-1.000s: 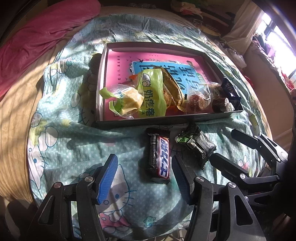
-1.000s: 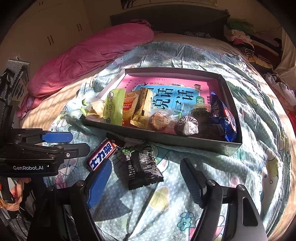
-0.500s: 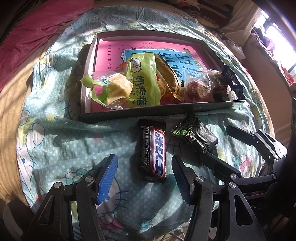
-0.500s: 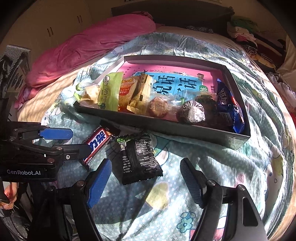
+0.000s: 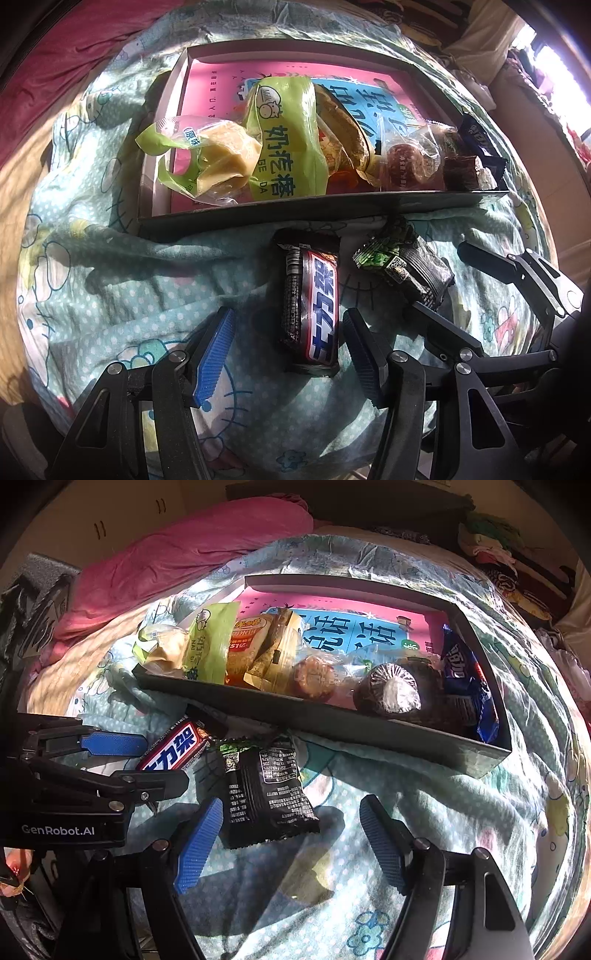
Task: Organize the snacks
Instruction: 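Grasp the Snickers bar with the left gripper while the right grasps the black bag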
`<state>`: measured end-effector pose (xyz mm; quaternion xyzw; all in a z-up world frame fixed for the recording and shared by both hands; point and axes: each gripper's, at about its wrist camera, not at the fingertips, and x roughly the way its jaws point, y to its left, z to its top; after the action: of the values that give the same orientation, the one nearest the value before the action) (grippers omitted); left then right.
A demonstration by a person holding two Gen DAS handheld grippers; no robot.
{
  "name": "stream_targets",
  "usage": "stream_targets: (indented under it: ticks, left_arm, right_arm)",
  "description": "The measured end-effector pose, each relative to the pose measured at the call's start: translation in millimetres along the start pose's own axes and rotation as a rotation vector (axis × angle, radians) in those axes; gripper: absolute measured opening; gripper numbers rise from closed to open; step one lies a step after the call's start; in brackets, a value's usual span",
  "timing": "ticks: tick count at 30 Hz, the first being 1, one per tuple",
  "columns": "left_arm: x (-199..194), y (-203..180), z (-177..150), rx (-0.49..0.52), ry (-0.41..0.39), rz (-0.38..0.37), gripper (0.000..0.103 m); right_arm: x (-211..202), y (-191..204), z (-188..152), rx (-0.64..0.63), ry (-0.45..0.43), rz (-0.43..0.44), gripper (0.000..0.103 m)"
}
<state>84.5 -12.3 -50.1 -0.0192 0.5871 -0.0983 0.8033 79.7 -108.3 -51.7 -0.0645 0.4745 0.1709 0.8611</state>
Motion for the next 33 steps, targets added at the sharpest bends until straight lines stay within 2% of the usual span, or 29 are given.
stream_targets:
  ticks: [12, 20, 33]
  left_arm:
    - [3.3, 6.2, 1.2, -0.013, 0.003, -0.019, 0.062]
    - [6.4, 7.1, 3.2, -0.012, 0.008, -0.019, 0.062]
    - [10.4, 5.6, 6.2, -0.014, -0.006, -0.008, 0.062]
  right_arm:
    - [18.8, 6.6, 6.0, -0.076, 0.009, -0.029, 0.076]
    - [24.7, 4.2, 9.9, -0.075, 0.015, 0.001, 0.077]
    - [19.2, 7.8, 7.8, -0.097, -0.005, 0.037, 0.056]
